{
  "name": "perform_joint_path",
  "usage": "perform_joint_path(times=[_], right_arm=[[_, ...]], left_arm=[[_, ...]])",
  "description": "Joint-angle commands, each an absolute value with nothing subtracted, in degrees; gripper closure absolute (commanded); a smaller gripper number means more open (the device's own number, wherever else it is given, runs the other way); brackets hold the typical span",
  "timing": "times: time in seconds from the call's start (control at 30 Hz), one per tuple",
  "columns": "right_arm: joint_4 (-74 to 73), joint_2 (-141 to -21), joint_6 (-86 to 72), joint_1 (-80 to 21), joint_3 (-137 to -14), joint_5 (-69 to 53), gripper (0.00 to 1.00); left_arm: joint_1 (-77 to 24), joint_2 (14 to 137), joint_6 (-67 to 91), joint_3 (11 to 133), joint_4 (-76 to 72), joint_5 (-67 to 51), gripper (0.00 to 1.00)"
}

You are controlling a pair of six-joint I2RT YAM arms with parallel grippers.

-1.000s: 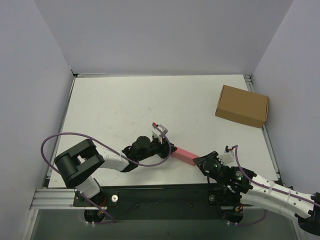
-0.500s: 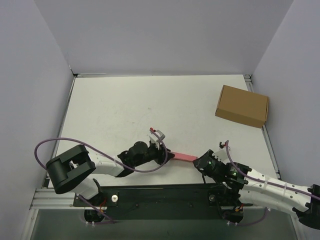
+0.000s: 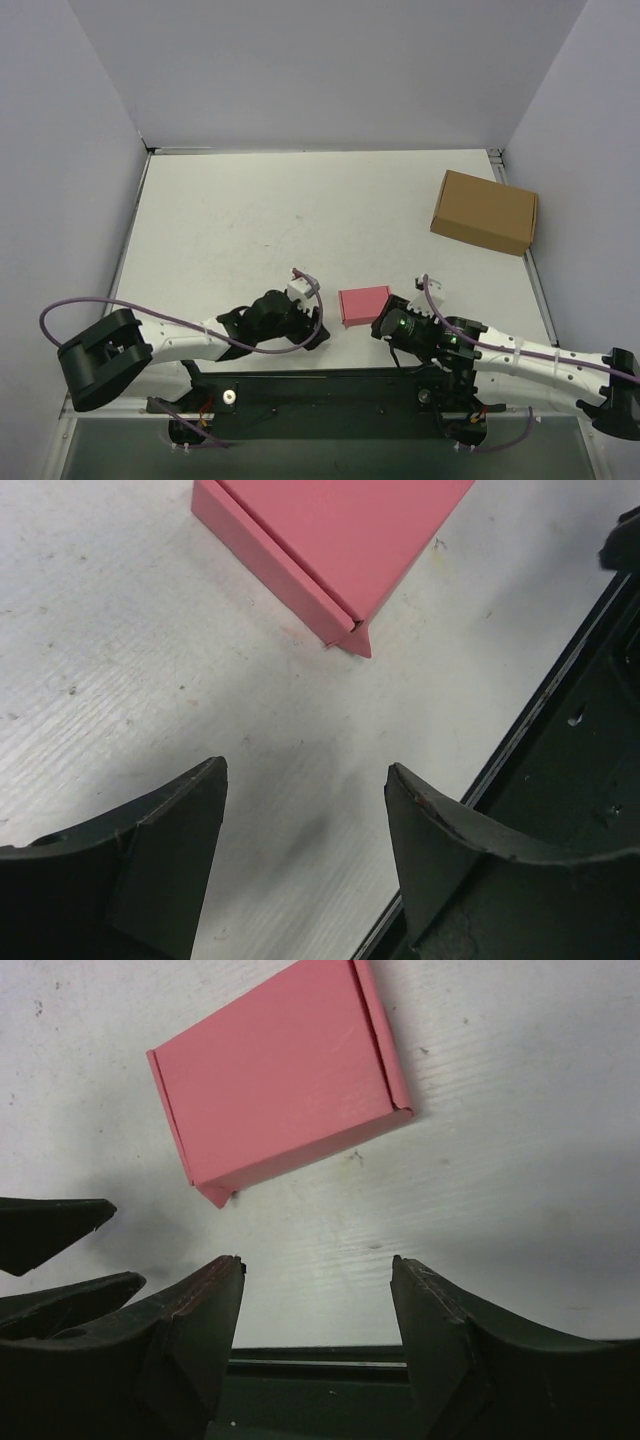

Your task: Fold the paper box

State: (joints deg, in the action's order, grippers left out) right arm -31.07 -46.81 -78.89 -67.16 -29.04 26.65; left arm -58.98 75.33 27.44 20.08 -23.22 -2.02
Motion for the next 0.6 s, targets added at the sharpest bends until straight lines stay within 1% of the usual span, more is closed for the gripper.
perform_joint_path(times=[0.0,0.03,0.07,0.13,0.17,0.2,0.33,0.4,0.57], right_arm=[[-18.57,-50.17,-71.30,-62.95,-26.90,21.29,0.38],[-16.20,-51.75,-69.28,-61.36,-26.98,18.92,0.39],[-13.04,-55.77,-65.43,-58.91,-27.68,14.63,0.40],[-13.36,-60.53,-61.20,-58.71,-32.33,13.54,0.40],[-14.14,-65.43,-60.13,-58.97,-33.91,12.49,0.39],[-14.76,-67.65,-59.68,-59.24,-36.88,11.87,0.39],[-15.12,-75.84,-59.41,-62.57,-41.73,11.08,0.39],[-15.03,-79.62,-60.03,-64.24,-43.24,10.02,0.38],[-15.47,-86.83,-61.08,-62.93,-45.35,6.95,0.38]], left_arm=[[-55.56,67.87,28.12,22.06,-16.10,-3.34,0.26],[-53.46,66.63,28.04,22.41,-14.87,-3.43,0.26],[-52.48,65.32,27.78,23.28,-12.42,-3.60,0.25],[-49.05,61.62,27.07,24.17,-9.94,-4.48,0.24],[-47.48,60.48,26.98,25.21,-7.41,-4.83,0.23],[-44.85,58.47,26.90,25.75,-6.08,-5.70,0.23],[-39.22,54.15,26.37,27.07,-0.37,-7.56,0.22],[-38.15,51.51,26.63,27.33,-0.09,-7.73,0.21],[-36.30,49.13,27.07,29.26,5.00,-8.96,0.21]])
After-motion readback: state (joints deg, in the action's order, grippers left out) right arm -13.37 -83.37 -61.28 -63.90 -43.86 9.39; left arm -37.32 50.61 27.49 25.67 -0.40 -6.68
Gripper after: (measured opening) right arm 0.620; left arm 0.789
